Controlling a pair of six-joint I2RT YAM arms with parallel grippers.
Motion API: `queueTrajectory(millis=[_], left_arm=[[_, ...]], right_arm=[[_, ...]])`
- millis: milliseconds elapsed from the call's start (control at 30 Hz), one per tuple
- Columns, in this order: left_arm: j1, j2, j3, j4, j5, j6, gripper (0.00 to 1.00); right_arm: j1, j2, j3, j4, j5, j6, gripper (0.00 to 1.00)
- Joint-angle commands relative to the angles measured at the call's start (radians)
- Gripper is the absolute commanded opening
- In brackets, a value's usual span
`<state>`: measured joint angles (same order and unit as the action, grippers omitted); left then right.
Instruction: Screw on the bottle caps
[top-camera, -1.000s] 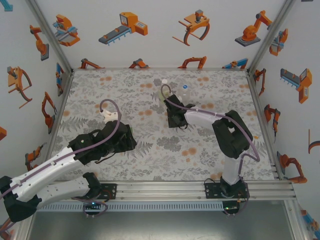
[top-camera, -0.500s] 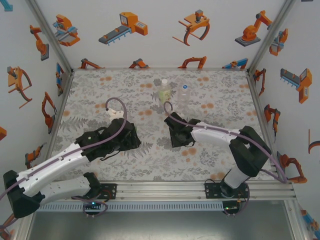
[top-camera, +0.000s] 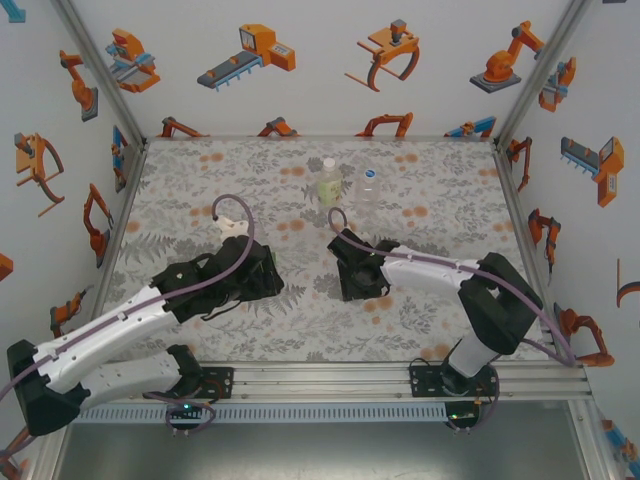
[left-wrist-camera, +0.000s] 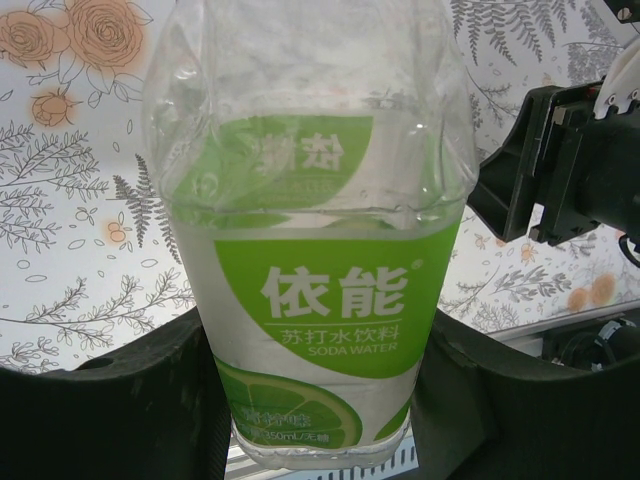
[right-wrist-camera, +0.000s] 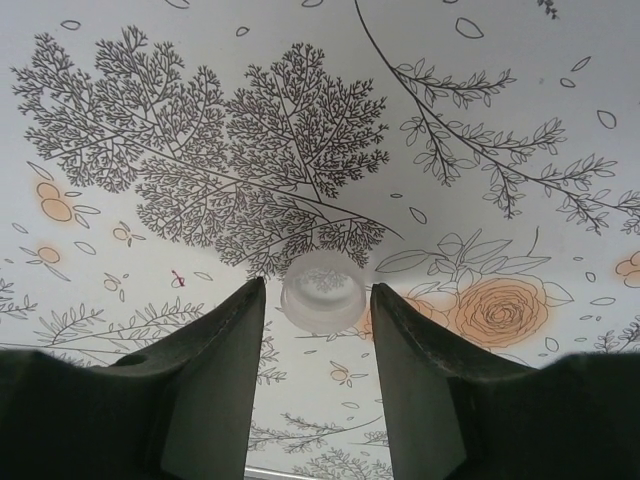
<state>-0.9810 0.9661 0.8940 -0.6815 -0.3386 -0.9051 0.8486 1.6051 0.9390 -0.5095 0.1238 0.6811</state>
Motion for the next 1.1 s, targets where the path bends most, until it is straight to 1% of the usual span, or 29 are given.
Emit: queueTrajectory(millis=[0, 200, 500, 1067], left_arm=[[0.005, -0.027, -0.005, -0.013, -0.020, 0.006, 0.14], [0.005, -0.034, -0.015, -0.011, -0.020, -0.002, 0.14], [0.005, -0.030, -0.020, -0.008, -0.011, -0.008, 0.14], [0.005, -0.009, -0.020, 0.008, 0.003, -0.010, 0.14]], right_arm=[[0.004, -0.045, 0.047, -0.047, 0.019, 0.002, 0.46], [0.004, -0.036, 0.070, -0.052, 0.019, -0.004, 0.46], [0.003, 0.004, 0.064, -0.055, 0.028, 0.003, 0.46], [0.004, 0.023, 0.029, -0.043, 0.012, 0.023, 0.46]])
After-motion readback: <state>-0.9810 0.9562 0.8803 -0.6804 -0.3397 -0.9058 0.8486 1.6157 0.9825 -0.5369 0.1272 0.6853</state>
